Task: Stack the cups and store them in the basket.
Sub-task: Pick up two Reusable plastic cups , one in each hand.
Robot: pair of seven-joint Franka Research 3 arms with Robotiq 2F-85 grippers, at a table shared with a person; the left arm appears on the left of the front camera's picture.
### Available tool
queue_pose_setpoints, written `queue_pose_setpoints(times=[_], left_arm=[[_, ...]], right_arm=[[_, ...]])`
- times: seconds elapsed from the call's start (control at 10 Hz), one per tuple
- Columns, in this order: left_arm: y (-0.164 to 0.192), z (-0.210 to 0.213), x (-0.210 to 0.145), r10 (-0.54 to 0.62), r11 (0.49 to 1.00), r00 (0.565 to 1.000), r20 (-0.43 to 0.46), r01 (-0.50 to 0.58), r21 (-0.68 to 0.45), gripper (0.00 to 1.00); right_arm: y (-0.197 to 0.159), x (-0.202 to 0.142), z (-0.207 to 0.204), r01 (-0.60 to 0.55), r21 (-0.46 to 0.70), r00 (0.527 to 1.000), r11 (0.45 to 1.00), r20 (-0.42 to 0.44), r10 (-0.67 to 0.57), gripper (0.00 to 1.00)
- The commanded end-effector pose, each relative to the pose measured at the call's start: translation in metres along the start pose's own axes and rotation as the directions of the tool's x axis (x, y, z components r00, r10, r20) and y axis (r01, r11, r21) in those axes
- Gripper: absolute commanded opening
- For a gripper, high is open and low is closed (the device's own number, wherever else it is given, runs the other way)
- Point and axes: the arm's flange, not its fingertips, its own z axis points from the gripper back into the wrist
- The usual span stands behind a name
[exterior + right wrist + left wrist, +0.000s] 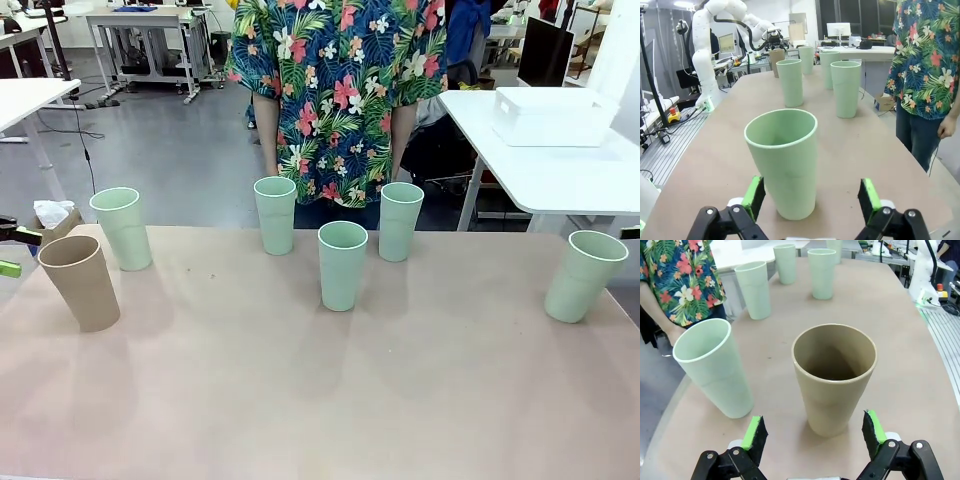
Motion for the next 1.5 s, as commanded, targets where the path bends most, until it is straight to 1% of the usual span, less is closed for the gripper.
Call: queue_pose_setpoints(times=[0.0,0.2,0.3,0.5,0.6,0.7,0.9,1.0,1.4], left_arm=[[-0.003,0.004,0.008,-0.013,1.0,1.0,0.008,0.013,0.003,1.0],[0.0,0.001,0.002,-0.004,1.0,1.0,-0.001,0.004,0.002,1.0],[0.008,-0.002,-0.013,-0.023,0.998,0.998,-0.065,0.026,0.059,1.0],[0.005,-0.01,-0.024,-0.069,0.996,0.998,0.015,0.068,0.049,1.0],[0.004,-0.012,-0.029,-0.067,0.997,0.997,0.035,0.066,0.032,1.0],[0.003,-0.016,-0.035,-0.064,0.998,0.997,0.04,0.063,0.029,1.0],[0.001,-0.021,-0.042,-0.089,0.996,0.994,0.067,0.088,0.027,1.0],[0.0,-0.023,-0.047,-0.108,0.994,0.99,0.088,0.106,0.033,1.0],[-0.004,-0.036,-0.048,-0.128,0.992,0.984,0.126,0.125,0.03,1.0]], right_arm=[[0.0,0.008,0.002,-0.012,0.006,1.0,1.0,0.0,0.012,1.0],[-0.001,0.002,0.001,-0.004,0.0,1.0,1.0,-0.002,0.004,1.0],[-0.001,-0.008,-0.001,-0.038,0.008,0.999,0.999,0.02,0.038,1.0],[0.006,-0.013,-0.007,-0.08,0.043,0.996,0.996,0.048,0.078,1.0],[0.01,-0.017,-0.015,-0.1,0.069,0.994,0.993,0.058,0.096,1.0],[0.012,-0.023,-0.025,-0.101,0.084,0.993,0.991,0.072,0.095,1.0],[0.013,-0.032,-0.04,-0.087,0.108,0.994,0.99,0.075,0.079,1.0],[0.014,-0.036,-0.046,-0.101,0.108,0.992,0.989,0.083,0.092,1.0],[0.011,-0.043,-0.057,-0.091,0.143,0.993,0.986,0.086,0.079,1.0]])
